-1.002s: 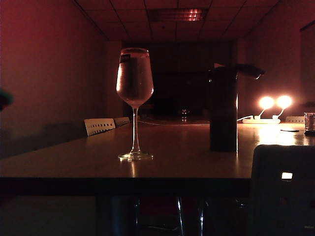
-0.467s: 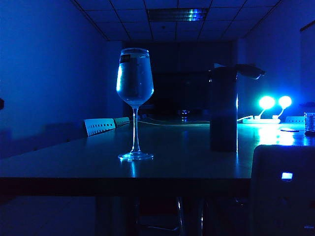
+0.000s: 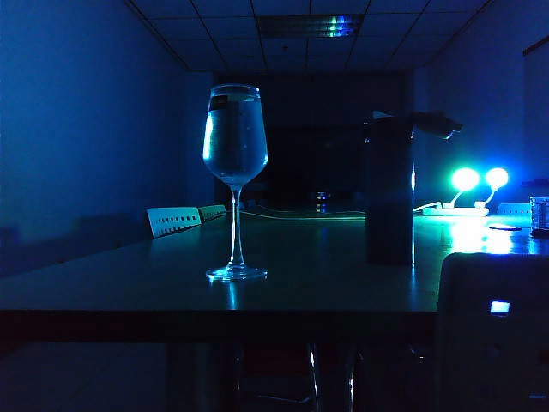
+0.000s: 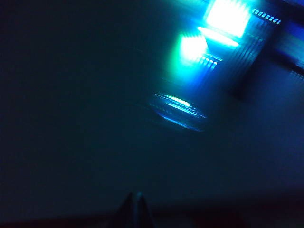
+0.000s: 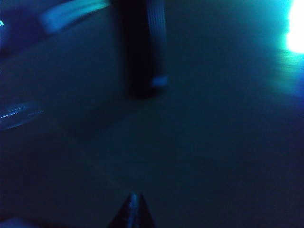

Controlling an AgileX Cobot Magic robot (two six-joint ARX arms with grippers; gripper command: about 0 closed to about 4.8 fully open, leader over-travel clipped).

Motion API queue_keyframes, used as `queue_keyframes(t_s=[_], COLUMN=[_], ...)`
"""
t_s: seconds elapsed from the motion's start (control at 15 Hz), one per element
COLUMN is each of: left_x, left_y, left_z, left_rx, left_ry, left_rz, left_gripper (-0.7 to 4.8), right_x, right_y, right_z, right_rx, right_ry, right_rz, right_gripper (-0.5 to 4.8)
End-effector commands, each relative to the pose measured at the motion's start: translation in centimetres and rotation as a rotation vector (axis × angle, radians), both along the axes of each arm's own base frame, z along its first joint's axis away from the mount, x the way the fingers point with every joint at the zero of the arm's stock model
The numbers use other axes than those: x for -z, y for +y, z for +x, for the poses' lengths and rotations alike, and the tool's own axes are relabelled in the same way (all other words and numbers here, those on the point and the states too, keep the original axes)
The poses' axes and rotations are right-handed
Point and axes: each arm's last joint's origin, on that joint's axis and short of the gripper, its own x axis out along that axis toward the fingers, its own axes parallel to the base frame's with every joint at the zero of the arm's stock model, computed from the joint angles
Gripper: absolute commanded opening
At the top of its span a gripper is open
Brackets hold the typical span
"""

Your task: Pick up the black thermos cup, pour some water from it into the stemmed glass, and then put the thermos cup back on the table.

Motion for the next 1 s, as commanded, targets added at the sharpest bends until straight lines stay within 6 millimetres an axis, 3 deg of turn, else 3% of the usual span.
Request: queue_keyframes(t_s=[0.07,0.27,1.0], left_x=[0.3,0.3,0.3], left_y=[2.0,3.4,3.5], left_z=[0.5,0.6,0.6], left_rx=[-0.213,-0.364,-0.368], left_ry=[0.017,0.017,0.017], left_rz=[0.002,0.001,0.001], left_gripper=[-0.05,-0.05,-0.05], right_x=[-0.1,-0.1,-0.1], right_y=[-1.2,-2.1,-2.1], right_z=[0.2,0.3,0.3], right_rx=[0.126,0.225,0.229], right_ry=[-0.013,-0.013,-0.013], right_rz=[0.003,0.002,0.002], right_gripper=[0.03,0.03,0.03])
